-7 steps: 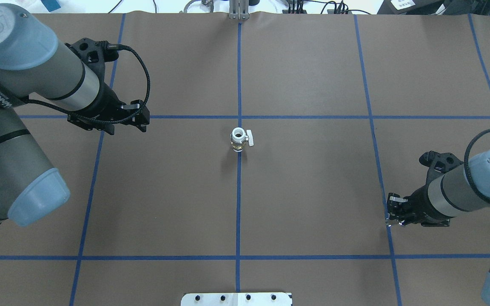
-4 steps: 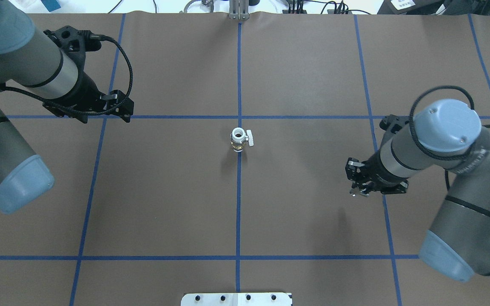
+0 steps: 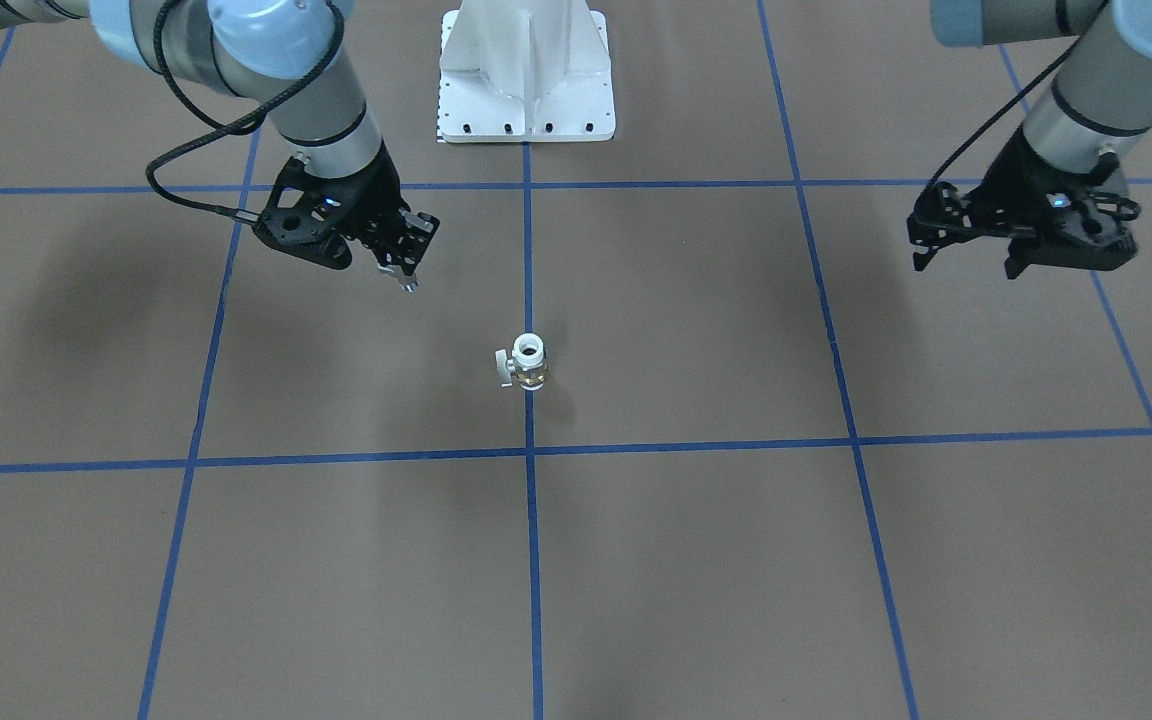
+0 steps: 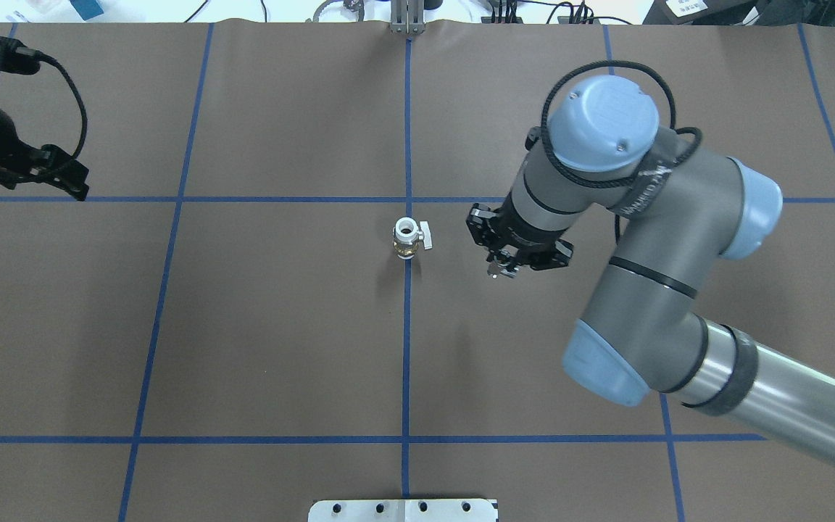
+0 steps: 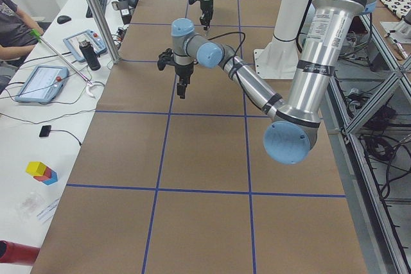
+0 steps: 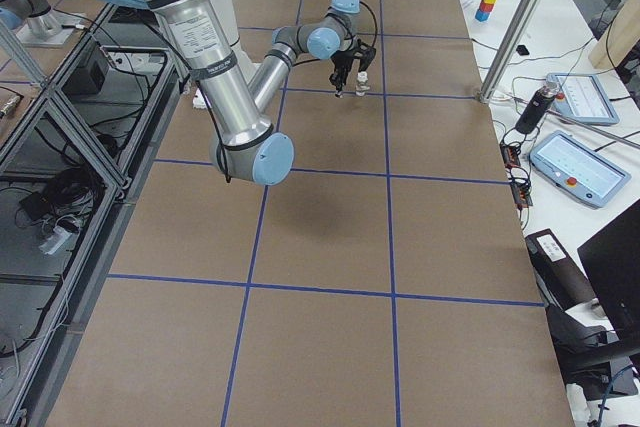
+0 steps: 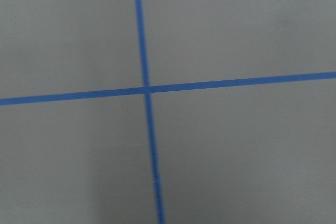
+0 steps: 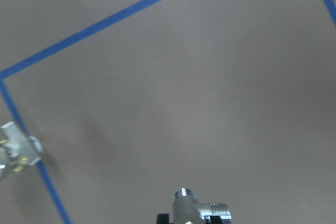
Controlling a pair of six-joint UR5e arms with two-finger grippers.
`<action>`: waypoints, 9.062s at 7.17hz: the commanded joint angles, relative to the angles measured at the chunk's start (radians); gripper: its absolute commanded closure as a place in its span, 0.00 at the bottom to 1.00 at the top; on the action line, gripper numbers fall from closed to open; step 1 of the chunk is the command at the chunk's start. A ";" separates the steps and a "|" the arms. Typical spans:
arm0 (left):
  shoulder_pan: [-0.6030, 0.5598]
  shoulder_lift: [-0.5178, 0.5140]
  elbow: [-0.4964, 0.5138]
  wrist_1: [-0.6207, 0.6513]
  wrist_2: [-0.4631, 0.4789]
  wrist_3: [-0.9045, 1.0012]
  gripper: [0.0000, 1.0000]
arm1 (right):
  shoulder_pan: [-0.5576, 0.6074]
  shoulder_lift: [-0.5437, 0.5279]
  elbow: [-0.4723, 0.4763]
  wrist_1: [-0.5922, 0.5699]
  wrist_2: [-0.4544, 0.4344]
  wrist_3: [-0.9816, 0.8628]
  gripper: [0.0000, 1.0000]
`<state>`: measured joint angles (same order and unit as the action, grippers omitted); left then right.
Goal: Assemble PPR valve and pipe with both arms
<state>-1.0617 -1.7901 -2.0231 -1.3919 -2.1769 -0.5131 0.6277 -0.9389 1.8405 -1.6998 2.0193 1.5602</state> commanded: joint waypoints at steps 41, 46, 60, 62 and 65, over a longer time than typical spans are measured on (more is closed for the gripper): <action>-0.031 0.049 0.004 0.002 -0.015 0.082 0.01 | 0.009 0.316 -0.449 0.115 0.006 0.008 0.15; -0.034 0.046 0.004 0.002 -0.015 0.084 0.01 | 0.020 0.310 -0.429 0.114 0.041 0.003 0.00; -0.491 0.244 0.228 -0.010 -0.173 0.687 0.00 | 0.782 -0.751 0.025 0.106 0.294 -1.382 0.00; -0.489 0.241 0.239 -0.016 -0.173 0.639 0.00 | 0.811 -0.761 0.008 0.106 0.367 -1.385 0.00; -0.494 0.245 0.248 -0.015 -0.135 0.761 0.00 | 0.811 -0.744 -0.001 0.108 0.358 -1.379 0.00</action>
<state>-1.5541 -1.5506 -1.7811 -1.4074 -2.3262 0.1855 1.4380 -1.6902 1.8431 -1.5929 2.3784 0.1772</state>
